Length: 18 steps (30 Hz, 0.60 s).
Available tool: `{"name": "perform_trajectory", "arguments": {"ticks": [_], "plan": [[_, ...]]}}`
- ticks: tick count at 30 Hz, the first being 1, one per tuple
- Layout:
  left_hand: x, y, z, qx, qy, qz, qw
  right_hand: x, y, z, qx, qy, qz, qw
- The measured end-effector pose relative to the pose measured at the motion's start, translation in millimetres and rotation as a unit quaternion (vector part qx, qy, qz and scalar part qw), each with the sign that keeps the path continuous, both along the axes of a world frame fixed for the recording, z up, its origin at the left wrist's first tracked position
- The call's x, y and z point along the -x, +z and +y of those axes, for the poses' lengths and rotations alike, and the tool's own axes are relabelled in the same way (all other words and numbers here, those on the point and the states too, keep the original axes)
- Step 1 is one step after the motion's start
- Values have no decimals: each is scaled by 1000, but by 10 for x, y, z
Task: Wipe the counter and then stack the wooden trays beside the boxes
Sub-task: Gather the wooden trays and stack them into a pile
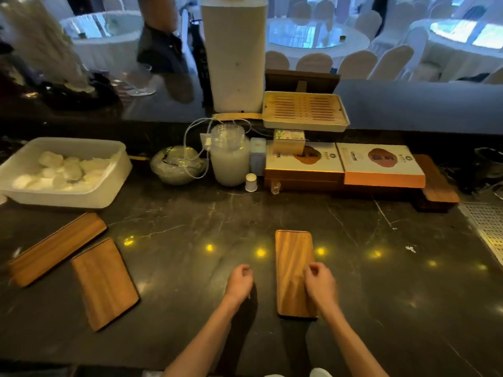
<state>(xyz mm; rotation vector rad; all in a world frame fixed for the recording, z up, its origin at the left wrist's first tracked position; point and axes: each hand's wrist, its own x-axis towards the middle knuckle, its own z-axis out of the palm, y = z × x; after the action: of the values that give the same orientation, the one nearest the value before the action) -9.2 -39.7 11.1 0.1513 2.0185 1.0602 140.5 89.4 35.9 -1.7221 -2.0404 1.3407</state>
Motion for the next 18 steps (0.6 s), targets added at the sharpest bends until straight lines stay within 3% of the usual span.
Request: {"name": "perform_trajectory", "arguments": {"ticks": [7, 12, 18], "plan": [[1187, 243, -1209, -27, 193, 50, 980, 1491, 159, -916, 32, 126, 71, 989], [1954, 264, -2233, 38, 335, 89, 937, 2488, 101, -1874, 93, 213, 56, 971], [2302, 109, -3080, 158, 341, 97, 922, 3159, -99, -2681, 98, 295, -8, 951]]}}
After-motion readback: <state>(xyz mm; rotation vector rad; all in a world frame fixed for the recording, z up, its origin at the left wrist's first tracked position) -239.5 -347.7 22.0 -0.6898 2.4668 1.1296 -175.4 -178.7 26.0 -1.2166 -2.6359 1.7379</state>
